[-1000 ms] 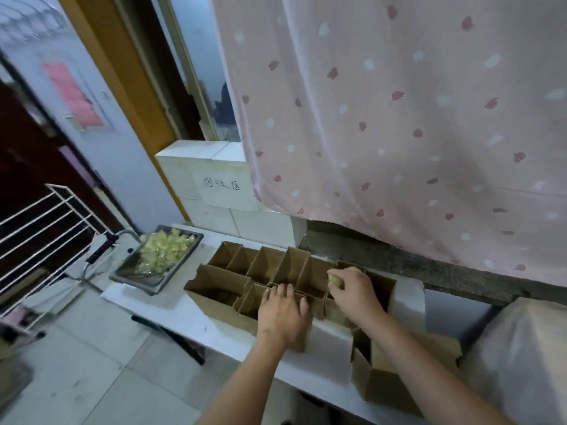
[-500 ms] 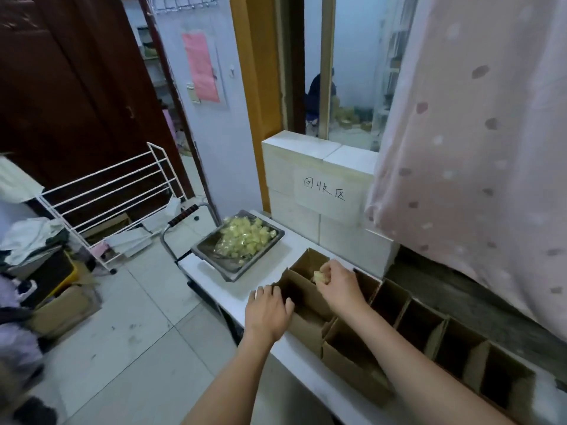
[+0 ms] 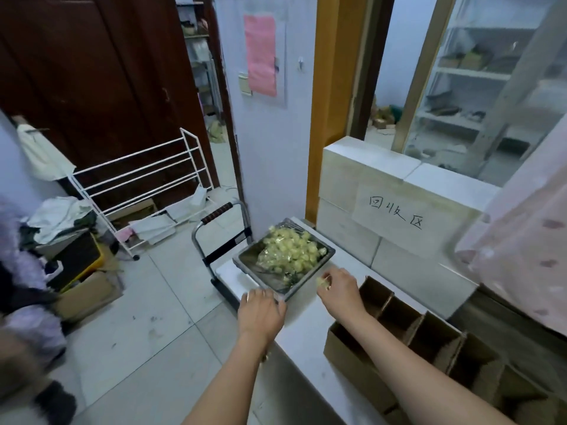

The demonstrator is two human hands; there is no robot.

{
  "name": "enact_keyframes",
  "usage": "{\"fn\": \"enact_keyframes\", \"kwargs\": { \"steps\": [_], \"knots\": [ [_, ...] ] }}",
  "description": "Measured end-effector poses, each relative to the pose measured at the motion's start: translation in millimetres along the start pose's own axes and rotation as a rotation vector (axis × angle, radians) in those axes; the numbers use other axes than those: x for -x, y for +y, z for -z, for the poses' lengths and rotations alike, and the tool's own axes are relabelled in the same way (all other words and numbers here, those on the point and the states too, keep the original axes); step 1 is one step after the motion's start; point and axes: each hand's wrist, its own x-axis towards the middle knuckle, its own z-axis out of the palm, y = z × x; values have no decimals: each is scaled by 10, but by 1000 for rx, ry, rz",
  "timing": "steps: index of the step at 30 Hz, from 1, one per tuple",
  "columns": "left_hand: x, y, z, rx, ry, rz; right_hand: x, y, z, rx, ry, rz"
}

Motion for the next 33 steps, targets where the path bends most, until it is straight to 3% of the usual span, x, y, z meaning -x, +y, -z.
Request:
{"fn": "enact_keyframes", "kwargs": {
  "steps": [12, 20, 27, 33],
  "knots": [
    [-985, -771, -207, 47, -41, 50, -1066, -258, -1038, -66, -56, -92],
    [-2043, -1225, -305, -32, -148, -32, -2083, -447, -1712, -44, -66, -214],
    [-2782, -1430, -326, -66, -201, -67, -2851, -583, -2149, 276, -139, -68],
    [-3127, -1429, -379, -34, -261, -88, -3143, -646, -2370, 705, -380, -35]
  ]
}}
